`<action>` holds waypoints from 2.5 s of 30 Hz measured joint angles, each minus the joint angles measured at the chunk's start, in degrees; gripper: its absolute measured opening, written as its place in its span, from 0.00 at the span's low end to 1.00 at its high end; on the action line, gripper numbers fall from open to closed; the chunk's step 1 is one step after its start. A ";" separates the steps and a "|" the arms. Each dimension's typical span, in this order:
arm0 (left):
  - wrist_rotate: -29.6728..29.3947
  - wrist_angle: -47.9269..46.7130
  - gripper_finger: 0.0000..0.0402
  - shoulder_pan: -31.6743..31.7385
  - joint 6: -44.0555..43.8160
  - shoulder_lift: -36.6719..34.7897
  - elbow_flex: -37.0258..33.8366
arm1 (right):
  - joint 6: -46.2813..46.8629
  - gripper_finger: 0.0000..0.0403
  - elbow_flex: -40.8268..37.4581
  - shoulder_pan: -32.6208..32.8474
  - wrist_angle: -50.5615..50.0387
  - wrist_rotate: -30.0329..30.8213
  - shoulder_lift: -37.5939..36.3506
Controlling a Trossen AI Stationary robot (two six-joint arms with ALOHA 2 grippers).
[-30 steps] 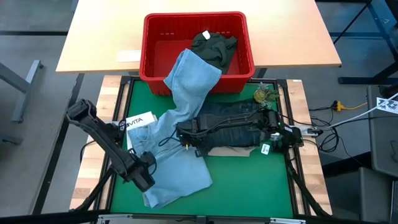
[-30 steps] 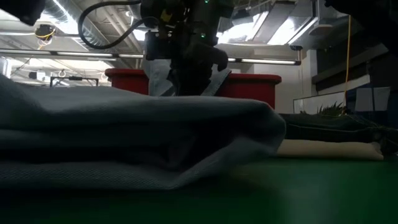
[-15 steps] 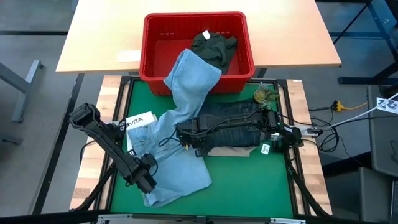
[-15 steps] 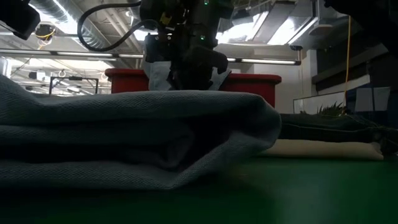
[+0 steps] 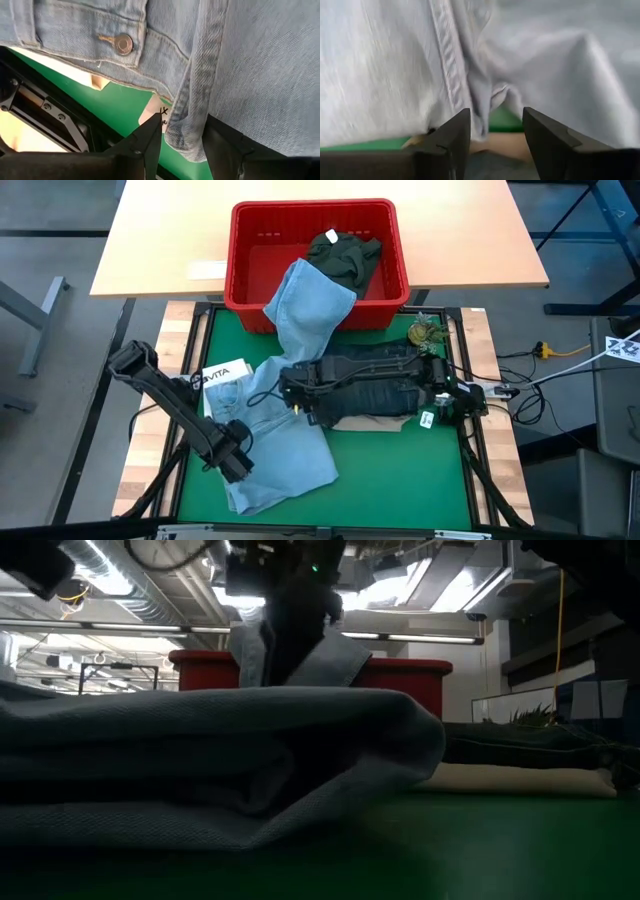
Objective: Fold Laundry from Bin
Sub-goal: Fold the light blue jeans
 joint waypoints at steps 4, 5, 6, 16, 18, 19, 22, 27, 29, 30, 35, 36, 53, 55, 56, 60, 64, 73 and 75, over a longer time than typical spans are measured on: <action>-2.62 0.01 0.32 0.19 -2.85 -2.41 0.00 | 0.78 0.45 1.89 0.04 1.32 -0.33 -0.11; -3.25 0.01 0.32 0.15 -3.67 -2.98 0.00 | 1.70 0.45 1.87 0.17 1.16 -1.35 -0.09; -3.76 0.01 0.32 0.14 -4.46 -3.48 0.00 | 2.38 0.45 1.85 0.35 0.84 -2.81 -0.02; -11.42 2.37 0.32 0.12 -7.80 -7.77 0.00 | 1.37 0.45 1.80 5.11 2.92 -5.43 0.07; -13.44 3.53 0.32 -0.02 -7.82 -7.89 0.00 | 1.36 0.45 1.83 5.64 4.98 -4.52 0.88; -14.09 4.08 0.32 -0.12 -7.82 -7.93 0.00 | 1.36 0.45 1.83 5.73 5.77 -3.74 1.49; -15.90 4.81 0.32 -0.40 -7.82 -7.68 0.00 | 1.36 0.45 1.81 5.70 8.64 -0.19 3.58; -19.64 4.97 0.32 -1.09 -8.26 -5.22 0.00 | 1.38 0.45 1.81 4.37 11.14 4.11 6.40; -20.04 4.80 0.32 -1.09 -8.22 -3.78 0.00 | 1.37 0.45 1.81 3.83 11.74 5.47 7.28; -20.15 4.75 0.32 -1.06 -8.23 -3.09 0.00 | 1.37 0.45 1.79 3.48 12.14 5.98 7.39; -20.17 4.30 0.32 -0.87 -8.27 0.59 0.00 | 1.43 0.45 1.78 2.19 12.28 6.74 7.83; -20.19 3.72 0.32 -0.87 -8.28 1.29 0.00 | 1.45 0.45 1.76 2.14 12.05 7.05 7.98; -18.37 -1.21 0.32 -1.17 -9.72 0.72 1.56 | 0.66 0.44 1.76 5.53 4.43 3.38 3.04; -18.39 -1.10 0.32 -1.35 -9.40 -0.73 3.06 | 1.76 0.44 1.76 7.01 3.16 3.30 2.58; -18.11 -0.49 0.32 -1.72 -9.35 -1.35 3.83 | 1.99 0.44 1.76 7.78 2.71 3.30 2.49; -17.52 6.17 0.32 -4.10 -9.31 -1.94 5.88 | 3.19 0.44 1.78 11.05 0.64 3.30 2.50; -17.57 16.14 0.32 -6.98 -9.39 -1.59 6.03 | 3.61 0.44 1.78 13.95 0.76 3.63 2.51; -17.32 22.74 0.32 -11.84 -15.32 4.53 6.08 | 7.70 0.44 -3.78 17.07 5.71 3.94 3.16; -14.03 24.97 0.32 -12.63 -15.14 6.63 6.08 | 7.81 0.45 -6.22 17.09 7.25 3.93 3.15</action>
